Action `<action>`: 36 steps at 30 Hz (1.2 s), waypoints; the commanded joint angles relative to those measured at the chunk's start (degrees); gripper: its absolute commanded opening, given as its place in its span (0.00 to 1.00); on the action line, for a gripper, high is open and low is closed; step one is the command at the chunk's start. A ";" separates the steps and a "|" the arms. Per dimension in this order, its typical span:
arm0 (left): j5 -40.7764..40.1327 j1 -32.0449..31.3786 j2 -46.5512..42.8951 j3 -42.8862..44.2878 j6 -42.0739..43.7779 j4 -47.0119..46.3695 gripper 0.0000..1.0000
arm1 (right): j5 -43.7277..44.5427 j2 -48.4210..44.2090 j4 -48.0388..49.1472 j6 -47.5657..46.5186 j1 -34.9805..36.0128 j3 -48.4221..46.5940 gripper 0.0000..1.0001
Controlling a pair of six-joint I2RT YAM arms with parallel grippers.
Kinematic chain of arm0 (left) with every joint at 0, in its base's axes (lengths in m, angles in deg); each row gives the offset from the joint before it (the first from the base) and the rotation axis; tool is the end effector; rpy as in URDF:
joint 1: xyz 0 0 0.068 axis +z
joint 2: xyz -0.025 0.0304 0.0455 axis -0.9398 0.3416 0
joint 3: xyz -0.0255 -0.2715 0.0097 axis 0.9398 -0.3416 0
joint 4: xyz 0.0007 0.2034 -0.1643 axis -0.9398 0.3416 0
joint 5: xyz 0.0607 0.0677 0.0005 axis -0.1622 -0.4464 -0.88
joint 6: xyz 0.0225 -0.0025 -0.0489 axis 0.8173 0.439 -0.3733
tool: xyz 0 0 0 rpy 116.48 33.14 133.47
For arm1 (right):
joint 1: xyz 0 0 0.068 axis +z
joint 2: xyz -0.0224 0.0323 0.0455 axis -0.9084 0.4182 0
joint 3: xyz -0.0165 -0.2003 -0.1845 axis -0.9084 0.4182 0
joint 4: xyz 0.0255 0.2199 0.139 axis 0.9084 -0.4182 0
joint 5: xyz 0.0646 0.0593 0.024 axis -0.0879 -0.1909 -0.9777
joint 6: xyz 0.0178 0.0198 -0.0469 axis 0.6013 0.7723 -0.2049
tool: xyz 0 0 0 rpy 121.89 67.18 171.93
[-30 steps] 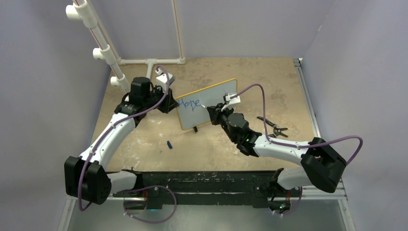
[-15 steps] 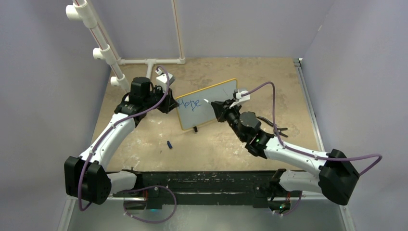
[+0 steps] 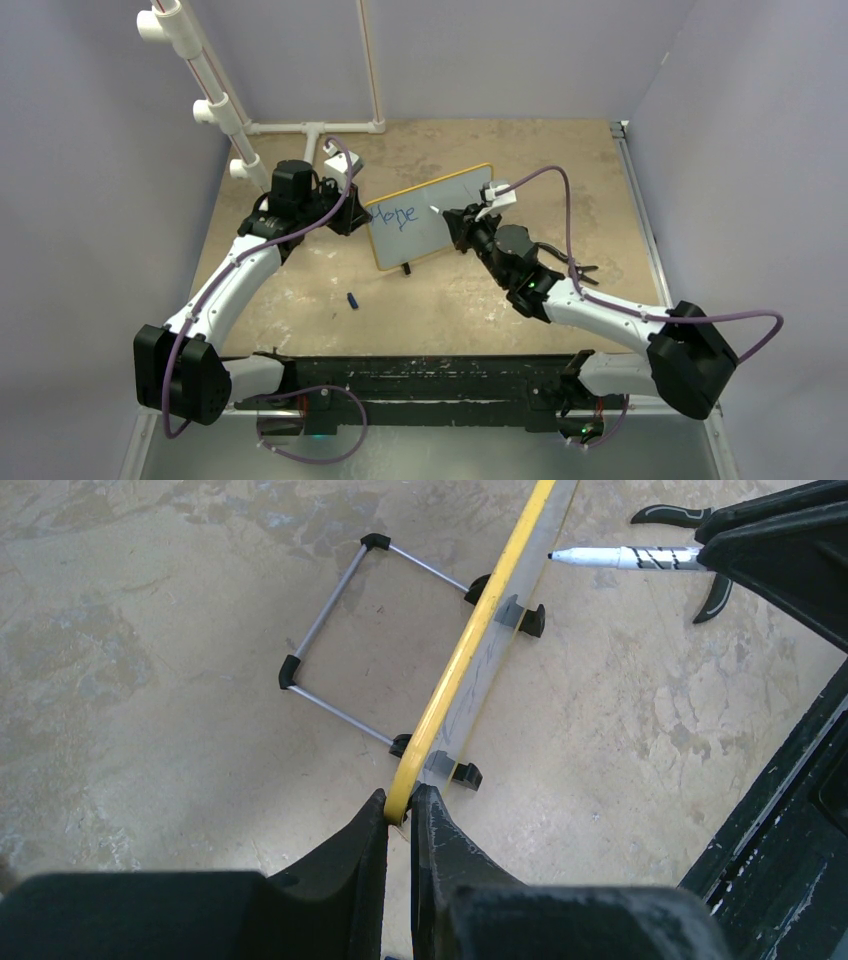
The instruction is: Write a sentence on the whiteboard
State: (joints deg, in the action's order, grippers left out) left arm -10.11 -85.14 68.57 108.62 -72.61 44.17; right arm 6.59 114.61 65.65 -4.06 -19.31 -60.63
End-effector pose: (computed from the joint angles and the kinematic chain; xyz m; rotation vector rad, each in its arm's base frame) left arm 0.2599 -0.0876 0.3035 0.5619 2.0625 -0.6804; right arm 0.1994 0.1892 0.2727 -0.1164 1.6073 0.6078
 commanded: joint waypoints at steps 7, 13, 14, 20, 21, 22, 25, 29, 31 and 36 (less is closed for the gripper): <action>-1.25 0.17 -0.98 -0.75 1.79 -1.67 0.00 | -1.09 0.91 3.23 -1.34 -0.54 -3.01 0.00; -1.25 0.17 -1.05 -0.77 1.91 -1.59 0.00 | -0.51 1.79 3.38 -1.63 -0.62 -3.91 0.00; -1.20 0.17 -1.06 -0.75 1.86 -1.56 0.00 | -0.43 2.05 3.43 -1.71 -0.58 -4.00 0.00; -1.22 0.17 -1.00 -0.73 1.88 -1.64 0.00 | -0.10 3.19 3.32 -1.75 -0.80 -4.25 0.00; -1.19 0.17 -1.01 -0.75 1.88 -1.67 0.00 | 0.00 3.26 3.01 -1.60 -0.80 -4.10 0.00; -1.16 0.17 -0.98 -0.72 1.89 -1.68 0.00 | 0.02 3.20 2.77 -1.34 -0.80 -3.94 0.00; -1.14 0.17 -1.03 -0.75 1.93 -1.67 0.00 | -0.03 3.02 2.22 -0.40 -0.80 -2.90 0.00; -1.15 0.17 -1.00 -0.70 1.85 -1.67 0.00 | 0.48 3.32 1.95 1.14 -0.78 -1.33 0.00; -1.13 0.17 -0.98 -0.69 1.80 -1.62 0.00 | 0.35 3.68 2.09 1.81 -0.78 -0.67 0.00; -1.18 0.17 -0.95 -0.74 1.85 -1.67 0.00 | -0.28 4.66 1.98 2.44 -0.80 -0.43 0.00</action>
State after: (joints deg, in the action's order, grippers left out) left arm -10.22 -85.14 68.57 108.21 -72.55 43.75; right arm 5.60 118.24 66.92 -2.60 -19.81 -61.41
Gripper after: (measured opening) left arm 0.094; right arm 0.122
